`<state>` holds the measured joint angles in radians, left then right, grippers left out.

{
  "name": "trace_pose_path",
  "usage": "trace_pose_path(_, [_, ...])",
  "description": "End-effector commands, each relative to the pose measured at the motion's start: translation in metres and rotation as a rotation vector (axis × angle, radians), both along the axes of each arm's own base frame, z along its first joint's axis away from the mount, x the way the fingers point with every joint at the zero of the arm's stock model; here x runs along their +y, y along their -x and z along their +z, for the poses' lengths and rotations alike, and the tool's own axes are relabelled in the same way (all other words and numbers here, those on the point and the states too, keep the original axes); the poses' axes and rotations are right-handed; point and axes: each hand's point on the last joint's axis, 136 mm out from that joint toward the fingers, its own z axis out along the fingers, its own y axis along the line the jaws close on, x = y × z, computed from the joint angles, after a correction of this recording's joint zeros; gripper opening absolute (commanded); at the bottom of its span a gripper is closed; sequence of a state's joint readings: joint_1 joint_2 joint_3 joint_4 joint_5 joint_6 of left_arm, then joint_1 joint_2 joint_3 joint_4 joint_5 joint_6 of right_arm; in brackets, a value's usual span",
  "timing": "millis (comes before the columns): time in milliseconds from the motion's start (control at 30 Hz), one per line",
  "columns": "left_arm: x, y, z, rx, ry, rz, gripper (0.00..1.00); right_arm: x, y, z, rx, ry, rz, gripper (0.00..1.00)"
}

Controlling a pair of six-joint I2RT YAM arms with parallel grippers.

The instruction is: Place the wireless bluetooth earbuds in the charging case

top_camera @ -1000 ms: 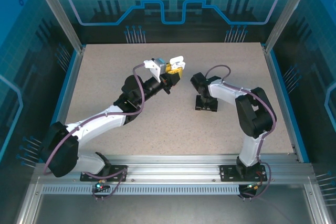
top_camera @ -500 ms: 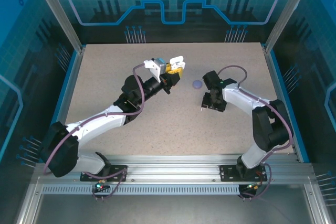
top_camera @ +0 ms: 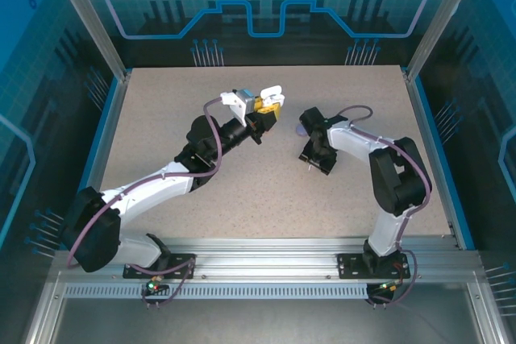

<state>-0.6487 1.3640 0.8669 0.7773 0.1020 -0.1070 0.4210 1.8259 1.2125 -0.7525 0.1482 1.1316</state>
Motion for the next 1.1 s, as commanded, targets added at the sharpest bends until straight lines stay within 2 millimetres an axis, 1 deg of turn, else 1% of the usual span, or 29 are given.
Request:
trace_pose_path(0, [0.005, 0.000, 0.021, -0.051, 0.052, 0.009, 0.00, 0.005, -0.002, -0.002, 0.030, 0.002, -0.058, 0.58])
trace_pose_path(167, [0.007, -0.002, 0.020, -0.053, 0.053, 0.013, 0.00, 0.004, -0.008, -0.005, 0.032, 0.024, -0.050, 0.56])
trace_pose_path(500, [0.010, -0.007, 0.016, -0.043, 0.060, 0.022, 0.00, 0.001, -0.007, -0.017, 0.056, 0.032, -0.045, 0.52])
trace_pose_path(767, [0.010, -0.008, 0.015, -0.039, 0.062, 0.023, 0.00, -0.001, -0.004, -0.025, 0.065, 0.034, -0.030, 0.45])
trace_pose_path(1067, [0.009, -0.008, 0.014, -0.030, 0.063, 0.021, 0.00, -0.003, -0.006, -0.034, 0.060, 0.020, 0.025, 0.36])
